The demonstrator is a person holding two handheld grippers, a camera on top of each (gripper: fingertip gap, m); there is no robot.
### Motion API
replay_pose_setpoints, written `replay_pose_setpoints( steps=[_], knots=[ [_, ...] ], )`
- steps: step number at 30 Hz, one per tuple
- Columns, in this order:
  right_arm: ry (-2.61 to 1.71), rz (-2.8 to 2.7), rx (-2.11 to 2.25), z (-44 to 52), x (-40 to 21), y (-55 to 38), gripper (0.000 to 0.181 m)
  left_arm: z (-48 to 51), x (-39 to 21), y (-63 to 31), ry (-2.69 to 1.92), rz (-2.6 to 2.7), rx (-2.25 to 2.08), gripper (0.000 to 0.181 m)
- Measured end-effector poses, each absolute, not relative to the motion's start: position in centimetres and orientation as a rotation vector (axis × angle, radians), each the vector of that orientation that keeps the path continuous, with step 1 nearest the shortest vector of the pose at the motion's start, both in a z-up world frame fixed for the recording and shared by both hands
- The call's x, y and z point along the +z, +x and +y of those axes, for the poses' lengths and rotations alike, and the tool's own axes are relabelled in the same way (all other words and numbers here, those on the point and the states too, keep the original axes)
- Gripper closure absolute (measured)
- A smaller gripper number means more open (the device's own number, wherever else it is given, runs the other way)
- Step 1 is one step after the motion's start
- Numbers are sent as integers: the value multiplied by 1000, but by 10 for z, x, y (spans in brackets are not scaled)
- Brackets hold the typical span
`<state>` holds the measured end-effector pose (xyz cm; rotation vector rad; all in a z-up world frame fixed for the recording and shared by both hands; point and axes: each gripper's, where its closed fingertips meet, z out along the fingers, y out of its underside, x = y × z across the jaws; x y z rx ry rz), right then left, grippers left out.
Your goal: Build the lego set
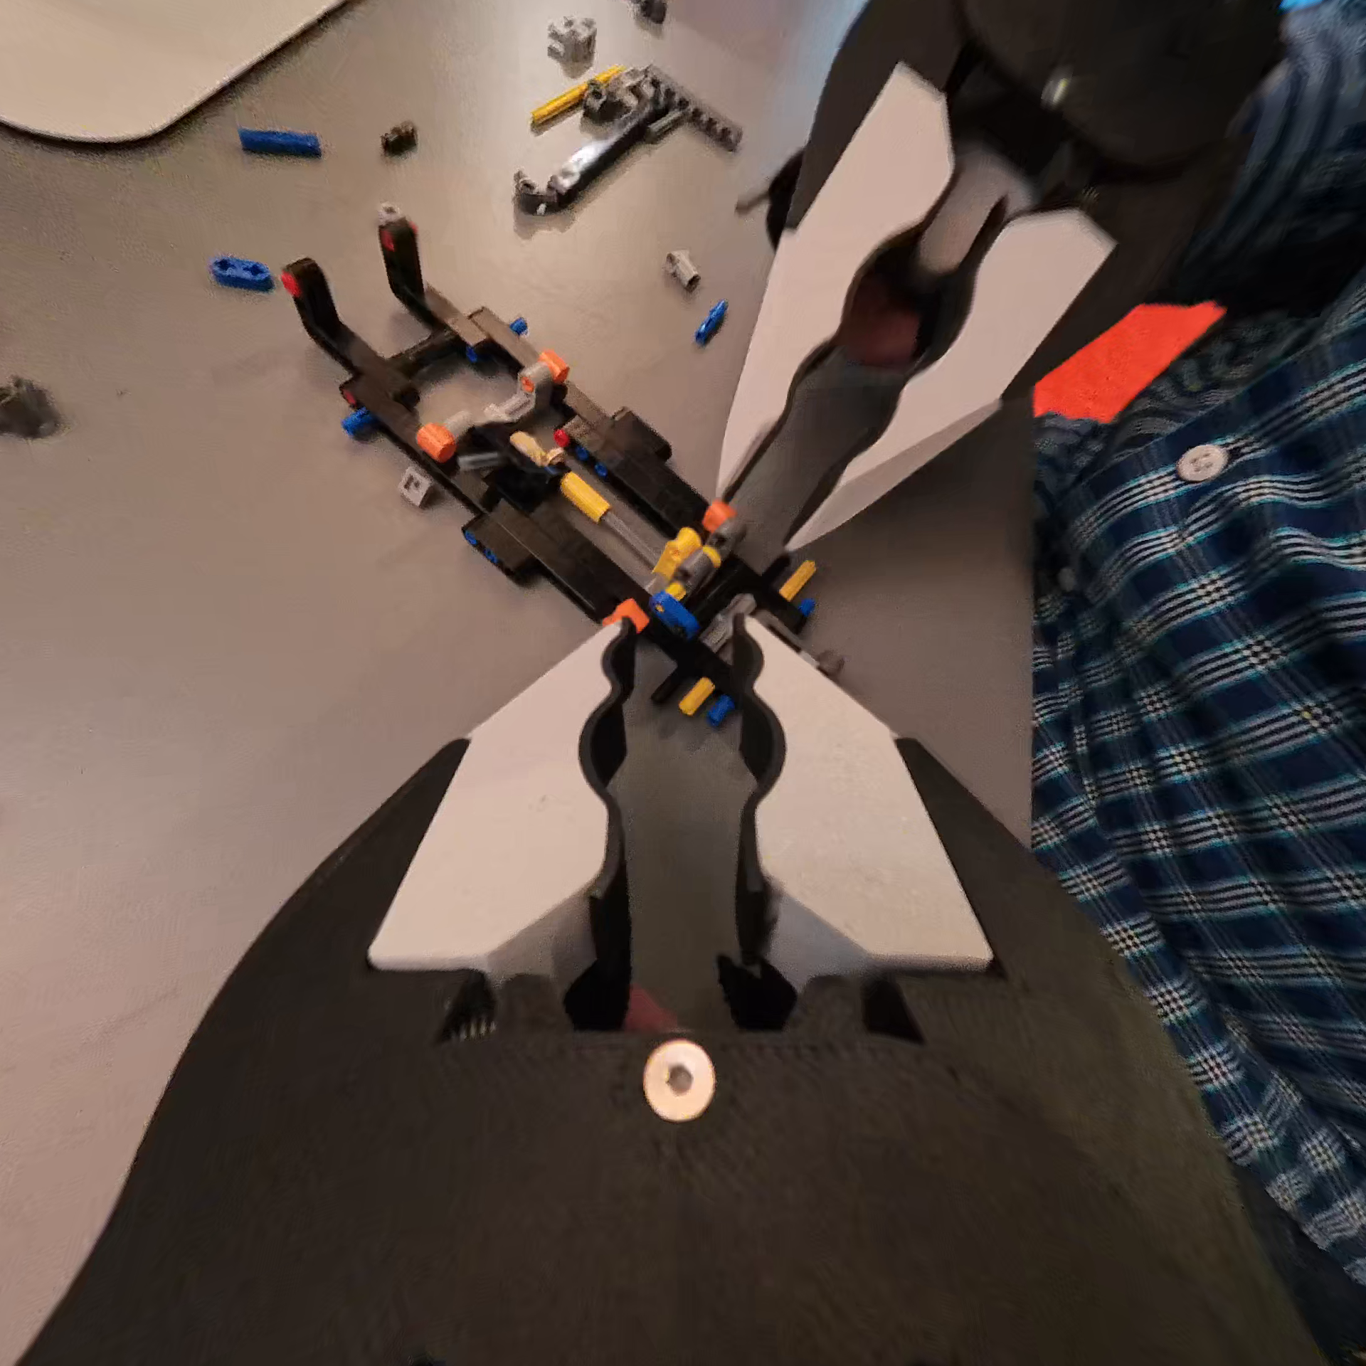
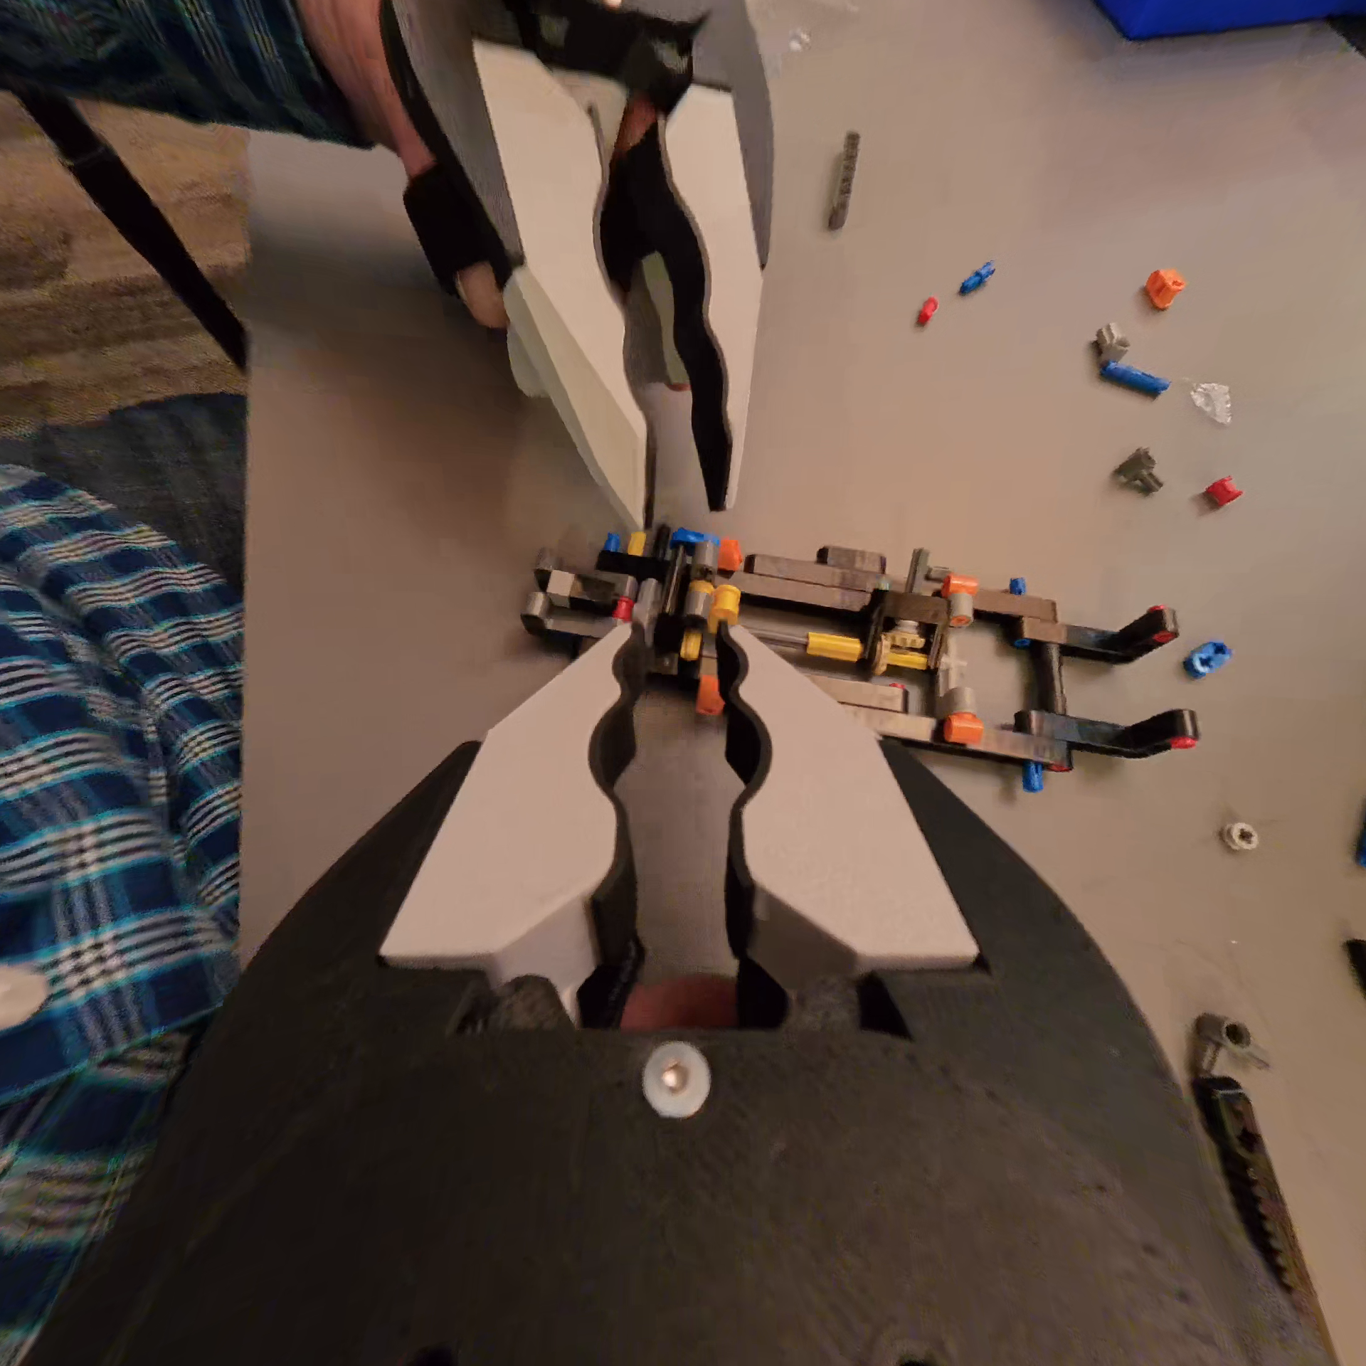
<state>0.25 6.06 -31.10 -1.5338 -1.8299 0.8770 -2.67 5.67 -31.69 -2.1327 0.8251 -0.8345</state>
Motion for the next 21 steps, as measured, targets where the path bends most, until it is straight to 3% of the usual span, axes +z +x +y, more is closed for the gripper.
replay_pose_setpoints(
  steps=[8, 11, 14, 18, 21],
  knots=[
    [-1210, -2153, 914, 78, -287, 8, 160, 46, -328, -13, -2311, 578, -448, 116],
    [-1058, -2341, 920, 76, -294, 5, 140, 44, -332, -4, -2328, 516, -298, 100],
    [-912, -2470, 944, 73, -299, 1, 133, 50, -337, -3, -2335, 478, -132, 104],
    [-804, -2576, 995, 69, -307, -3, 136, 57, -340, -7, -2323, 513, -66, 129],
    [-792, -2618, 998, 71, -311, -6, 138, 57, -340, -9, -2324, 605, -102, 129]
  ],
)
